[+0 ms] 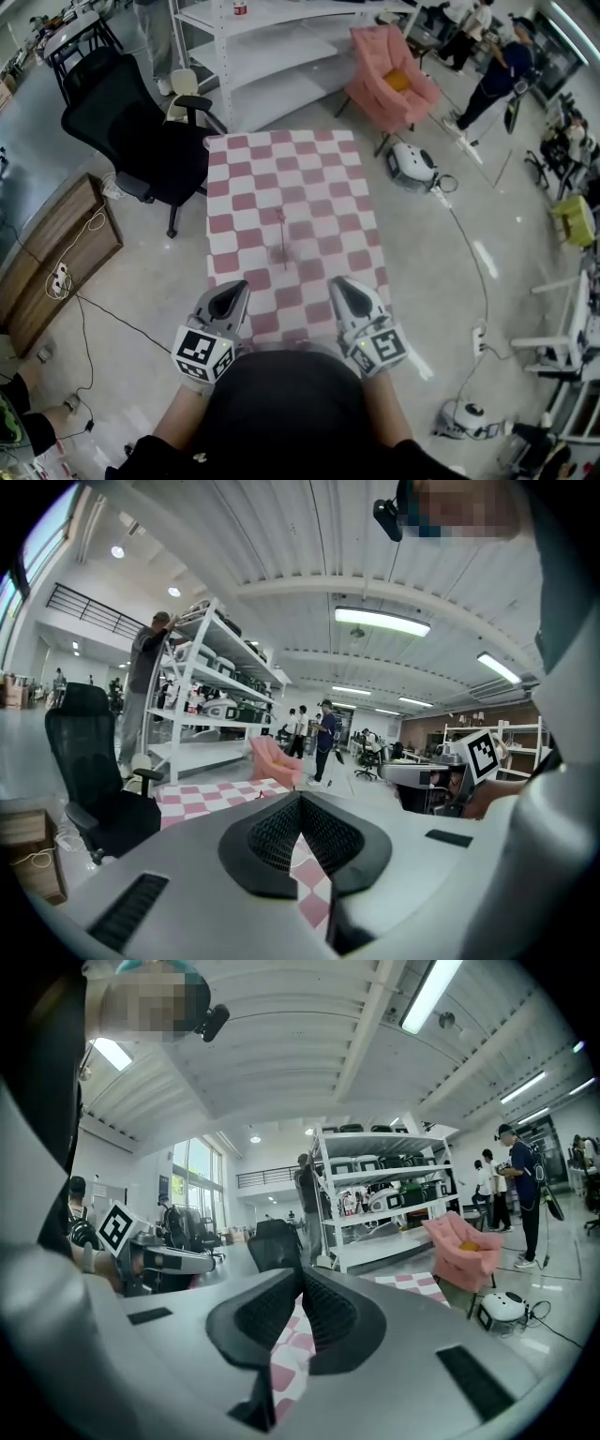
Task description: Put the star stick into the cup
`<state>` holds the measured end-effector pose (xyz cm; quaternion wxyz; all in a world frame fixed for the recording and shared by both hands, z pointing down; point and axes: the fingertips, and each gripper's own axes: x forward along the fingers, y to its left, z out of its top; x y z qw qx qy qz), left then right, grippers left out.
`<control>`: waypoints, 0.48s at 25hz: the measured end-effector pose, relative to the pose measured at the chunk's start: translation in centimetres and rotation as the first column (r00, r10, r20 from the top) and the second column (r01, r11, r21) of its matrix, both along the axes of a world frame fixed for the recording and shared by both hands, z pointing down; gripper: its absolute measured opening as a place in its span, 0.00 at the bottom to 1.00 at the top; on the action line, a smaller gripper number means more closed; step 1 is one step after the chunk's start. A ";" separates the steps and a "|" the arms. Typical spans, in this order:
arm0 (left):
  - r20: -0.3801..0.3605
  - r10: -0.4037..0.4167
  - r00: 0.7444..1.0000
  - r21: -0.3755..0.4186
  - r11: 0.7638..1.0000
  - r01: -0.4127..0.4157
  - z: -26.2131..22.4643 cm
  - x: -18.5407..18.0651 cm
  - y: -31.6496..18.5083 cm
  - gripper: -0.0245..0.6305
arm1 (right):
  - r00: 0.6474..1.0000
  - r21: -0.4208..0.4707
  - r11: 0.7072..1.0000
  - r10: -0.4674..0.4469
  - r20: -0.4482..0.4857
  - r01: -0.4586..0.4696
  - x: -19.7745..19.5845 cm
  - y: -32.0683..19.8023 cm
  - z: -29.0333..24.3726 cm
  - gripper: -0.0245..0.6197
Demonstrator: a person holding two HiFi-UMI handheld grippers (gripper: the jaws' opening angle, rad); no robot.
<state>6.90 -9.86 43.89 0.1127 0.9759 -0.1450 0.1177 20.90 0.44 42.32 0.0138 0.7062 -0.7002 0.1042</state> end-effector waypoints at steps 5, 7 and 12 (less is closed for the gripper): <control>0.004 0.023 1.000 -0.005 1.000 -0.023 0.1 -0.2 0.3 0.10 | 0.999 -0.007 0.999 0.036 0.019 -0.036 -0.1 0.5 0.3 0.09; 0.007 0.030 1.000 -0.003 1.000 -0.030 0.1 -0.4 0.4 0.10 | 0.999 -0.010 0.999 0.041 0.014 -0.041 -0.2 0.7 0.4 0.09; 0.012 0.034 0.999 0.001 0.999 -0.034 -0.1 -0.8 0.2 0.10 | 0.999 -0.003 0.999 0.043 0.008 -0.043 -0.5 0.6 0.4 0.09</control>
